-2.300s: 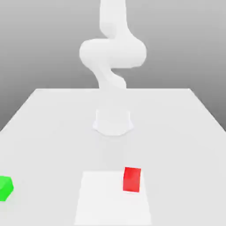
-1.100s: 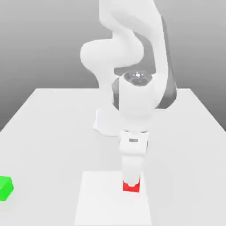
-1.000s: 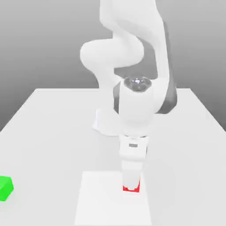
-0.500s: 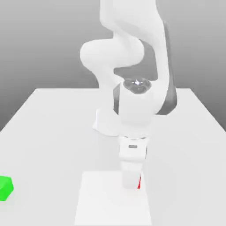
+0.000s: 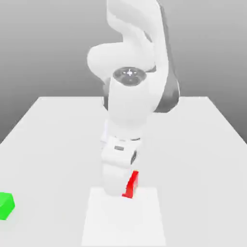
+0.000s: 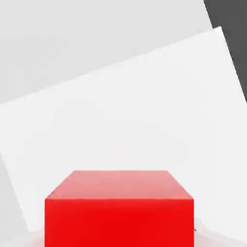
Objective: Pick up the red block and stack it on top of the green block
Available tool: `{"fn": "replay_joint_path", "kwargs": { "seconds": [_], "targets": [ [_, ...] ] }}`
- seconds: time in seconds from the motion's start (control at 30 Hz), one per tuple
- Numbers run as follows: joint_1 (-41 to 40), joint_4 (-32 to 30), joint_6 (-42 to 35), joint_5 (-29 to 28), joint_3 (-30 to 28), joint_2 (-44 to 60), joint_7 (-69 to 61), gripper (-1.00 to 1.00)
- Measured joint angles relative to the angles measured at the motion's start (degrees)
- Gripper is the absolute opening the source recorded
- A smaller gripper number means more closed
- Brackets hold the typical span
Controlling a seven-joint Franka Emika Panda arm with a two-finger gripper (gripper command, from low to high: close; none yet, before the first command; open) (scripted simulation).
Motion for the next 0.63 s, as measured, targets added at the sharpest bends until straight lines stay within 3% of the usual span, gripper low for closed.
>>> {"fn": "replay_joint_path", "kwargs": {
  "seconds": [0.3,0.5,0.53,0.63],
  "targets": [
    [-15.43,15.44,-7.63,11.99,-9.77,8.45,-0.07,-1.0],
    [-22.01,18.1,-2.18,22.26,-4.62,17.4,-6.41,-1.0],
    [-22.74,18.23,-1.39,23.43,-3.72,18.49,-7.23,1.0],
    [-22.74,18.23,-1.39,23.43,-3.72,18.49,-7.23,1.0]
  ]
}}
